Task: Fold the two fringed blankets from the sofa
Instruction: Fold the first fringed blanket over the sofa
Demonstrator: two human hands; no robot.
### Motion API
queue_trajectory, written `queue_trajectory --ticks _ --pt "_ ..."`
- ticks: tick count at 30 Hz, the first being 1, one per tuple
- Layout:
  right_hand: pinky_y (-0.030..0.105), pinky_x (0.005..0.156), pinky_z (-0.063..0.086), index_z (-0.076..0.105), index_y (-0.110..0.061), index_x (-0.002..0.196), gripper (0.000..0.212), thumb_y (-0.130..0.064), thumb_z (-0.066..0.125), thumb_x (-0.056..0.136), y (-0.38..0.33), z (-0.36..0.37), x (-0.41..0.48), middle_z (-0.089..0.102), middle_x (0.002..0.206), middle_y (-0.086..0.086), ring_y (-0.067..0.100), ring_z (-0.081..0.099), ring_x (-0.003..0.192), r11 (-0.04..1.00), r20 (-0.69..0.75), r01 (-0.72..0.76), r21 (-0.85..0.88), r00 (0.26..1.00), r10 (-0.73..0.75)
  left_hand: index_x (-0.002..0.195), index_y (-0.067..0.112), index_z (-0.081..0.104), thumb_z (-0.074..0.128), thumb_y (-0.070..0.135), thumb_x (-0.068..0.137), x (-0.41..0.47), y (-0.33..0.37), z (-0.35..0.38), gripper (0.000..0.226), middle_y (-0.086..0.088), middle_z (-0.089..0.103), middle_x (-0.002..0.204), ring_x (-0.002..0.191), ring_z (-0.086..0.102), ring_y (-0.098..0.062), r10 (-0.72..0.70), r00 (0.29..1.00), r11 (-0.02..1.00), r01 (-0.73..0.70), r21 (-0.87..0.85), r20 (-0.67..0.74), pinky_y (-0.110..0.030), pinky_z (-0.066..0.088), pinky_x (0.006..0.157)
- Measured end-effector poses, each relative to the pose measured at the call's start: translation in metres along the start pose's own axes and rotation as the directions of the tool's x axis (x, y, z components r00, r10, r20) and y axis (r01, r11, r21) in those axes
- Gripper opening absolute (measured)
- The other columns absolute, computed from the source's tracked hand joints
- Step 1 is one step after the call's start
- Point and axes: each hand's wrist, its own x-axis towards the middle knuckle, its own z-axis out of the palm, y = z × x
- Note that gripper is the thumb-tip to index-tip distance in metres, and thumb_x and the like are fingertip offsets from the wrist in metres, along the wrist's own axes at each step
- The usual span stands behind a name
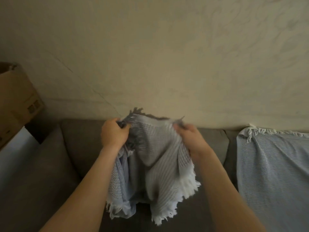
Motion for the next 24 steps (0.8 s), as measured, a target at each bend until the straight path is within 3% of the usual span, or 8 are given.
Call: queue_trajectory --ticks 3,5,7,10,13,16,20,24 --pt "0.033 0.081 0.058 0.066 -0.01 0.101 0.02 -0.025 0.055 0.108 -0.043 0.005 0.0 0.073 0.102 0.011 0.022 0.072 0.091 0.893 -0.549 0.181 0.412 0.831 0.085 0.091 0.014 0.076 0.082 0.058 0.084 -0.005 -0.012 0.003 0.045 -0.006 0.077 0.09 0.097 0.073 -0.031 0.029 0.994 0.998 -0.036 0.058 0.106 -0.037 0.055 0.076" --pt "0.026 0.076 0.055 0.061 -0.006 0.114 0.031 -0.032 0.044 0.112 -0.05 0.002 0.0 0.068 0.107 0.009 0.018 0.068 0.091 0.9 -0.776 0.296 0.32 0.627 0.07 0.086 0.013 0.075 0.079 0.066 0.083 -0.012 -0.016 0.002 0.054 -0.006 0.076 0.089 0.096 0.072 -0.029 -0.01 0.983 0.997 -0.004 0.075 0.183 -0.038 0.056 0.08" --pt "0.03 0.069 0.048 0.058 -0.004 0.113 0.038 -0.037 0.038 0.113 -0.042 0.005 -0.005 0.065 0.096 0.007 0.015 0.062 0.079 0.962 -0.818 0.242 0.125 0.574 -0.038 0.073 0.01 0.07 0.076 0.069 0.084 -0.017 -0.015 0.0 0.061 -0.005 0.073 0.075 0.081 0.07 -0.024 -0.058 0.956 0.995 0.034 0.09 0.287 -0.034 0.049 0.07" --pt "0.017 0.062 0.042 0.05 -0.009 0.118 0.019 -0.027 0.048 0.11 -0.015 0.017 -0.017 0.056 0.092 -0.007 0.002 0.056 0.075 0.982 -0.701 0.183 -0.04 0.695 -0.158 0.058 0.005 0.065 0.072 0.064 0.091 -0.024 -0.01 -0.001 0.068 -0.006 0.062 0.055 0.057 0.062 -0.02 -0.059 0.942 0.996 0.035 0.077 0.332 -0.032 0.044 0.069" --pt "0.014 0.061 0.044 0.051 -0.022 0.121 0.027 -0.018 0.065 0.098 0.011 0.023 -0.033 0.061 0.094 -0.013 0.001 0.062 0.081 0.97 -0.528 0.141 -0.197 0.818 -0.227 0.047 0.018 0.042 0.071 0.056 0.096 -0.029 -0.003 0.003 0.068 0.005 0.038 0.039 0.042 0.043 -0.017 0.0 0.956 0.998 -0.017 0.054 0.292 -0.032 0.041 0.063" --pt "0.011 0.071 0.049 0.064 -0.029 0.122 0.044 -0.014 0.076 0.082 0.035 0.027 -0.041 0.065 0.1 -0.013 -0.001 0.064 0.086 0.868 -0.265 0.149 -0.473 0.916 -0.301 0.045 0.014 0.053 0.07 0.056 0.097 -0.039 0.0 0.01 0.069 0.0 0.063 0.047 0.053 0.066 -0.021 0.037 0.955 0.999 -0.038 -0.001 0.293 -0.038 0.054 0.069" --pt "0.032 0.105 0.051 0.057 -0.029 0.145 0.075 -0.011 0.081 0.076 0.054 0.043 -0.051 0.065 0.133 -0.007 0.002 0.061 0.119 0.816 0.169 0.355 -0.456 0.935 -0.313 0.061 0.007 0.075 0.069 0.052 0.099 -0.061 0.016 0.022 0.059 -0.006 0.068 0.053 0.054 0.068 -0.019 0.066 0.925 0.991 -0.017 -0.133 0.373 -0.034 0.053 0.065" --pt "0.032 0.102 0.053 0.047 -0.036 0.148 0.073 -0.021 0.08 0.084 0.067 0.051 -0.062 0.066 0.13 -0.014 0.002 0.063 0.121 0.866 0.442 0.308 -0.395 0.89 -0.116 0.068 0.007 0.072 0.062 0.048 0.105 -0.08 0.025 0.015 0.057 -0.002 0.06 0.051 0.05 0.058 -0.012 0.145 0.893 0.968 -0.039 -0.248 0.425 -0.022 0.047 0.057"
